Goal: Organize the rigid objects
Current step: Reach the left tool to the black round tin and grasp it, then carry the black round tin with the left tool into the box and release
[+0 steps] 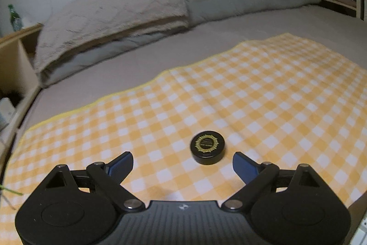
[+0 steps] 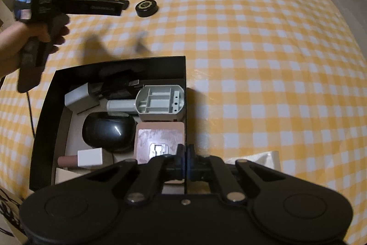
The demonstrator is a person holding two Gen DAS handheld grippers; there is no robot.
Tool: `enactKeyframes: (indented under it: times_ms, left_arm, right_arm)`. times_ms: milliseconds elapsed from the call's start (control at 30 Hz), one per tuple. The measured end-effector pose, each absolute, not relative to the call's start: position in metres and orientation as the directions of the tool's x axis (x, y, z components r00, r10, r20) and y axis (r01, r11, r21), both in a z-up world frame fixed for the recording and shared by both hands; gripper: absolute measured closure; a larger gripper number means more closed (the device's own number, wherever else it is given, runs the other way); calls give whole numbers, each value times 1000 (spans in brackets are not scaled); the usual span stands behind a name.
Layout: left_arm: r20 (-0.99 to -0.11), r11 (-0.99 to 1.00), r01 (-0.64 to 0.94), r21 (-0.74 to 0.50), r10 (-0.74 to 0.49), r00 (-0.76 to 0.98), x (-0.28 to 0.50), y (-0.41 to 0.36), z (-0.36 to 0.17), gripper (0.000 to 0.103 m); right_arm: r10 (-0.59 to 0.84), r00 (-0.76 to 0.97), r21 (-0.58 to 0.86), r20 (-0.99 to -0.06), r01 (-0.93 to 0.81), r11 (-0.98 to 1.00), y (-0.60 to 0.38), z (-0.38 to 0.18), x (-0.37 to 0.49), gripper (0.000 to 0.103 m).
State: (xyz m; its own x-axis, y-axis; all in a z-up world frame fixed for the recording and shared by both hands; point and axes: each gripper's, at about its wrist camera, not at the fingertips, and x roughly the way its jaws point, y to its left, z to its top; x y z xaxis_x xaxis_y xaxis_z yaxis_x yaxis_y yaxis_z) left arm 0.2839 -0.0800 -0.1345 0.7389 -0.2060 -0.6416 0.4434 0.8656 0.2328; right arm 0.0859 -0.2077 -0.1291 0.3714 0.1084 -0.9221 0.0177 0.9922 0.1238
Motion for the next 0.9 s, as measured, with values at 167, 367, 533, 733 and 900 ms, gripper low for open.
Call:
enactKeyframes:
  times_ms: [167,367,533,733,900]
  left_arm:
    - [-677,861,475,185,-238,696,309,-91,-157,16]
    - [-681,871,469,147,-254,687,330,-101,-176,21]
    - [-694,881,457,127,-251,675,340,-107,-187,42]
    - [-704,879,456,138,-237,670,340,-115,-191,53]
    - [-686,860,482,170,-248,685,330,-112,-180,53]
  right_arm:
    - [114,375,135,-920,29,990,-209,-126,82,101]
    - [124,366,148,-922,38,988,-212,-124,81,100]
    - [134,353,161,-926,47,986,-213,-124,84,100]
    - [145,346,172,-927,50,984,-216,-125,84,100]
    - [152,331,180,-931,56,982,-219,-128,88,99]
